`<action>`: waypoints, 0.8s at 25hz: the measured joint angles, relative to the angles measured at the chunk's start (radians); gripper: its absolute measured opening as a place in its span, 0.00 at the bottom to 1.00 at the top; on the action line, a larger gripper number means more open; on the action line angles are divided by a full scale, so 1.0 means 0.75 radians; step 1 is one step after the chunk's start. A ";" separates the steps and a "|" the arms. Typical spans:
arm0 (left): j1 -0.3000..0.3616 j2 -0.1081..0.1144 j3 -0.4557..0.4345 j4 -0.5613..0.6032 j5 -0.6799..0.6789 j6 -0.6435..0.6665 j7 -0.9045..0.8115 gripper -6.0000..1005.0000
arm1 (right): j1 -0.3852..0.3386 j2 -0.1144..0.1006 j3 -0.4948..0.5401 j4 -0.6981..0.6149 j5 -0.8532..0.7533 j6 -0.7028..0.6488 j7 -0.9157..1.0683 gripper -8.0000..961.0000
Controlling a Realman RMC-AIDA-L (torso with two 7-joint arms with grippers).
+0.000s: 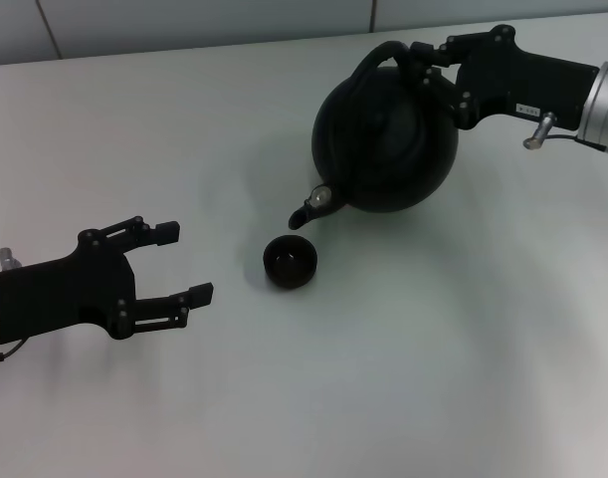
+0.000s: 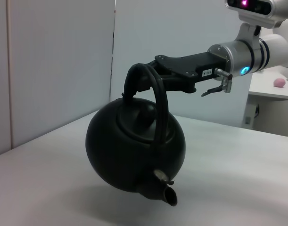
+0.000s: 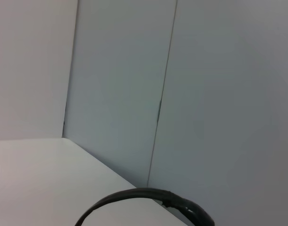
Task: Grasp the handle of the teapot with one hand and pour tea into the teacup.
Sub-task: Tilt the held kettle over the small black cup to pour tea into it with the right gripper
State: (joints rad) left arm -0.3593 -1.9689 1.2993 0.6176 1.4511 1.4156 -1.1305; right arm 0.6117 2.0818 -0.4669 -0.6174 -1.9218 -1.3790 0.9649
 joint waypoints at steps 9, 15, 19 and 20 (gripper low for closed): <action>0.001 -0.008 0.000 0.005 0.000 -0.014 0.000 0.87 | -0.007 0.002 -0.035 -0.038 0.000 0.000 -0.002 0.14; -0.001 -0.009 0.000 0.004 0.000 -0.020 0.000 0.87 | -0.008 0.002 -0.043 -0.066 -0.001 0.001 -0.008 0.14; -0.002 -0.012 0.000 0.001 0.000 -0.033 0.000 0.87 | -0.009 0.002 -0.061 -0.078 -0.003 0.006 -0.011 0.14; -0.002 -0.013 0.000 0.000 0.000 -0.035 0.000 0.87 | -0.010 0.002 -0.078 -0.085 -0.003 0.008 -0.011 0.14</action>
State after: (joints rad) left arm -0.3605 -1.9784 1.2993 0.6177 1.4511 1.3890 -1.1305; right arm 0.6044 2.0832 -0.5251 -0.6815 -1.9241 -1.3727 0.9566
